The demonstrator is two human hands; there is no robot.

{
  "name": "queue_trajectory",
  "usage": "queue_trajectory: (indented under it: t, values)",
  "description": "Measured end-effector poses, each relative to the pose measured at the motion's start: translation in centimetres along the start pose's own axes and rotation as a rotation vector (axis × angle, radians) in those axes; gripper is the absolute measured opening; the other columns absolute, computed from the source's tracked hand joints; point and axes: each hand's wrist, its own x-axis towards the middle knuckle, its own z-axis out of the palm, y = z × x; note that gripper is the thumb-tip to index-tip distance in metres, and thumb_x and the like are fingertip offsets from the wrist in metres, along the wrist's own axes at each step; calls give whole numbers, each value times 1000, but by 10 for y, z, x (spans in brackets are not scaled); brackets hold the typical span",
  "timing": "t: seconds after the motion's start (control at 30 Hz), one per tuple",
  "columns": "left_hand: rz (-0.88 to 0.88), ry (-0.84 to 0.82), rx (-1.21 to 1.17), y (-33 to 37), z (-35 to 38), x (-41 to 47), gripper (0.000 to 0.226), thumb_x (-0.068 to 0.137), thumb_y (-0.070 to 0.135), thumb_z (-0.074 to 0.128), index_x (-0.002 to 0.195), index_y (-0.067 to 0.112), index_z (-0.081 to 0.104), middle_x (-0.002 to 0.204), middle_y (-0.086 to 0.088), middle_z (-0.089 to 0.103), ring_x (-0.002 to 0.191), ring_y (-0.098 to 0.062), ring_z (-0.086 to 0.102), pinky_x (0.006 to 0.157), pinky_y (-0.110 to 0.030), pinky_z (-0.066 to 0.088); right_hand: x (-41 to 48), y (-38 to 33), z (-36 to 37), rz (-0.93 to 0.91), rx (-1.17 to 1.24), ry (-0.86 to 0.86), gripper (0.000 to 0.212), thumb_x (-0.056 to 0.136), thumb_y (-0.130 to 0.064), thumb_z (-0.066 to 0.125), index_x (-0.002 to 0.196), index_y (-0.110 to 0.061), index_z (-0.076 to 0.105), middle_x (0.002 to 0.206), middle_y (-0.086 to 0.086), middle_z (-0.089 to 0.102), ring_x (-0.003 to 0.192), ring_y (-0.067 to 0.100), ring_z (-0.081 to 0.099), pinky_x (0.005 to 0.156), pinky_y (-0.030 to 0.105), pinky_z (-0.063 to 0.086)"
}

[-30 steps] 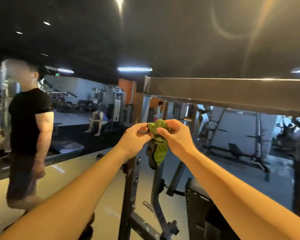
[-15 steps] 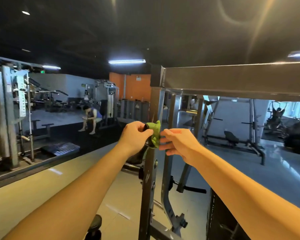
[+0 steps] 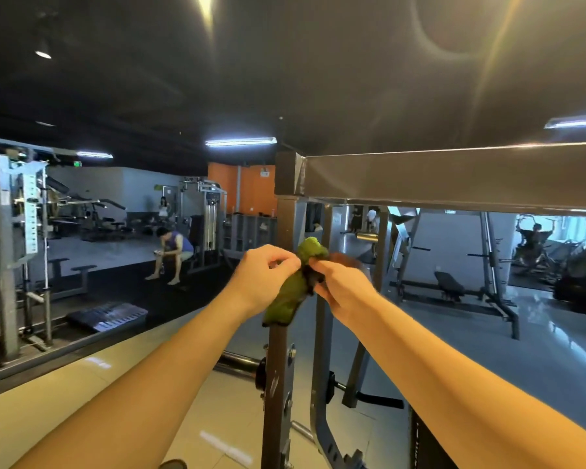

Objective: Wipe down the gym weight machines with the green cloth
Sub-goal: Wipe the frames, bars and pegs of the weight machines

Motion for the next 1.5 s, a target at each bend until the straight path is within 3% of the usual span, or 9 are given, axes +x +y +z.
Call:
queue_trajectory:
  t: [0.2,0.4,0.5,0.63,0.73,0.93,1.1,1.3,1.5]
  values:
    - [-139,264,25,4,6,21,6,102,28,60,107,27,64,98,12,61,89,-4,54,69,-19,39,40,-18,-16,-218,155,139,20,86,7,70,105,2,72,99,19,74,109,45,67,96,58,53]
    - [-206,273,-60,-13,15,42,23,103,7,48,113,19,65,95,4,64,90,-13,61,66,-19,45,57,-36,13,-356,20,156,7,93,-7,69,96,-10,75,100,18,76,88,27,71,72,32,54]
    - [-177,286,-190,-28,15,47,30,101,-6,45,109,13,66,94,3,66,82,-3,60,69,-11,52,72,-29,36,-314,-94,73,23,100,-25,66,108,-4,74,108,16,69,104,31,66,83,36,53]
    - [-278,304,-574,-48,14,60,33,98,-3,42,86,2,71,85,-9,70,83,-21,65,77,-27,52,96,7,46,-686,-218,246,29,85,-7,76,77,-35,76,102,3,71,108,24,68,99,42,53]
    - [-233,248,-567,-71,17,57,23,98,-6,50,88,1,70,80,-6,72,76,-15,68,66,-23,56,93,48,34,-655,-215,300,36,89,5,68,77,-29,69,97,4,65,93,13,66,86,30,53]
    - [-105,171,-363,-95,26,43,14,94,0,65,108,-1,68,89,2,67,67,10,65,64,-11,54,69,127,-1,-426,-461,227,36,98,-14,63,62,-12,63,69,3,59,61,2,51,59,15,37]
    - [-130,87,-514,-102,17,55,7,94,-3,64,92,3,67,80,1,71,68,-2,69,62,-18,55,104,36,33,-611,-258,296,9,93,-10,70,99,-11,77,104,5,73,98,11,69,95,31,56]
    - [33,-64,-393,-121,11,62,12,97,16,68,104,9,74,96,-4,75,89,-11,72,77,-22,59,87,-4,63,-1082,-354,203,20,80,25,65,95,13,69,94,16,73,86,-1,70,81,17,55]
    - [43,-130,-607,-138,17,72,6,95,6,68,97,8,73,86,2,76,80,-6,72,68,-18,55,83,39,62,-1182,-686,415,11,86,6,75,90,-4,74,94,-6,69,90,-9,65,80,14,54]
